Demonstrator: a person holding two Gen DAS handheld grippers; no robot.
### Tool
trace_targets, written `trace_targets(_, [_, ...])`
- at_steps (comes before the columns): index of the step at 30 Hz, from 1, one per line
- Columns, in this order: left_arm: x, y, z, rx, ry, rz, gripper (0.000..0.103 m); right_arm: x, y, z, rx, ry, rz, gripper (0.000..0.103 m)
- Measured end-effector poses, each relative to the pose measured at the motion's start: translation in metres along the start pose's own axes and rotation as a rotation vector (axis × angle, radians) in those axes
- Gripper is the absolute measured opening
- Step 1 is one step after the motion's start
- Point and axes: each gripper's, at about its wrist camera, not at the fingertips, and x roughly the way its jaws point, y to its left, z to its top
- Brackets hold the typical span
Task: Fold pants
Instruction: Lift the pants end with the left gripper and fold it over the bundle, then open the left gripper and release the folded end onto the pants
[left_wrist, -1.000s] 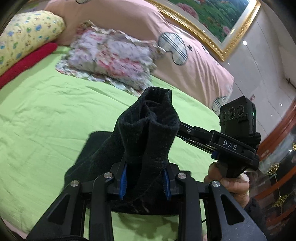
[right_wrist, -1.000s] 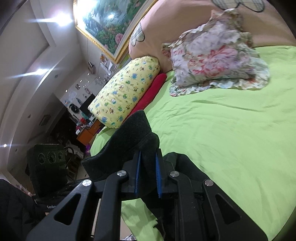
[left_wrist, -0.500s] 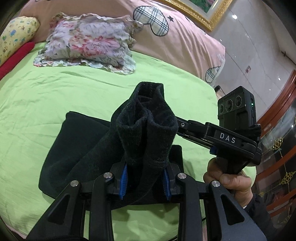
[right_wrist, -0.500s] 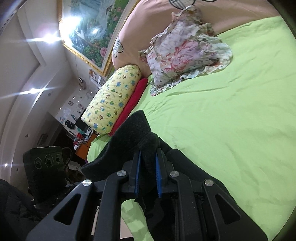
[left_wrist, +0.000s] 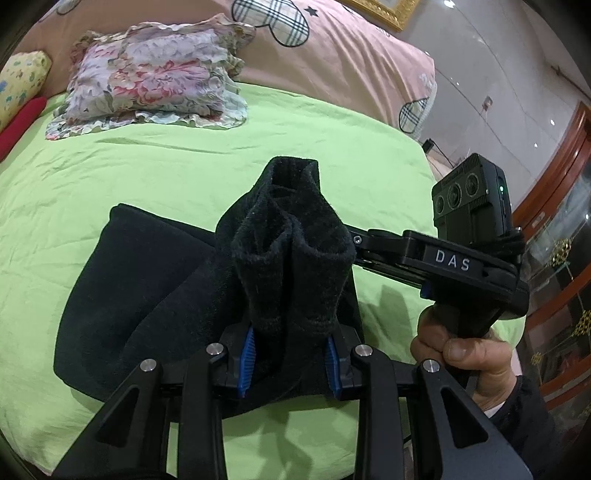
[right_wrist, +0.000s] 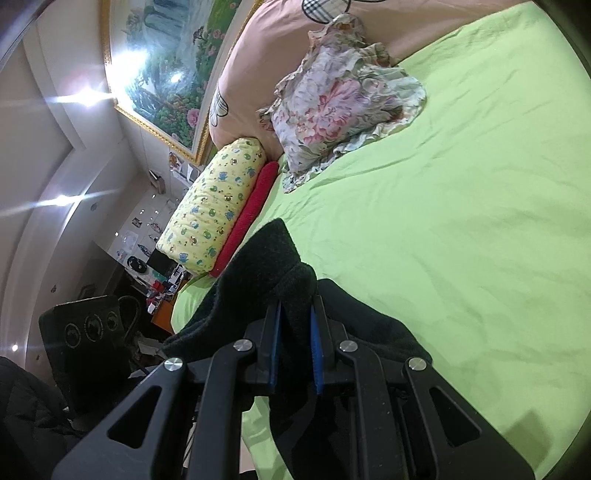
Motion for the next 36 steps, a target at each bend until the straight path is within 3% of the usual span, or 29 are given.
trace_targets(6, [0.009, -0.007, -0.004, 0.038, 0.012, 0.013, 0.032, -0.006, -0.005, -0.005, 0.025, -0.001, -0.048, 0.02])
trace_targets(10, [0.009, -0.011, -0.006, 0.057, 0.008, 0.012, 0.038, -0.012, -0.003, -0.009, 0.028, -0.012, -0.08, 0.02])
trace_targets(11, [0.008, -0.011, -0.006, 0.063, 0.006, 0.004, 0.053, -0.014, -0.002, -0.01, 0.032, -0.017, -0.098, 0.021])
trace_targets(13, [0.009, -0.013, -0.006, 0.069, 0.016, -0.04, 0.069, -0.02, 0.0, -0.011, 0.051, -0.03, -0.135, 0.021])
trace_targets(14, [0.009, -0.014, -0.007, 0.066, 0.018, -0.046, 0.072, -0.025, 0.0, -0.012, 0.068, -0.044, -0.156, 0.022])
trace_targets(19, [0.01, -0.016, -0.011, 0.08, 0.032, -0.056, 0.073, -0.062, 0.002, -0.022, 0.131, -0.149, -0.245, 0.029])
trace_targets(21, [0.007, -0.016, -0.014, 0.084, 0.03, -0.068, 0.074, -0.076, 0.004, -0.029, 0.154, -0.194, -0.246, 0.044])
trace_targets(23, [0.003, -0.017, -0.016, 0.087, 0.029, -0.075, 0.075, -0.087, 0.009, -0.035, 0.163, -0.239, -0.251, 0.065])
trace_targets(26, [-0.003, -0.015, -0.017, 0.086, 0.024, -0.086, 0.076, -0.097, 0.018, -0.041, 0.166, -0.272, -0.276, 0.066])
trace_targets(36, [-0.03, 0.008, -0.015, 0.023, -0.017, -0.091, 0.078, -0.089, 0.045, -0.056, 0.162, -0.251, -0.325, 0.066])
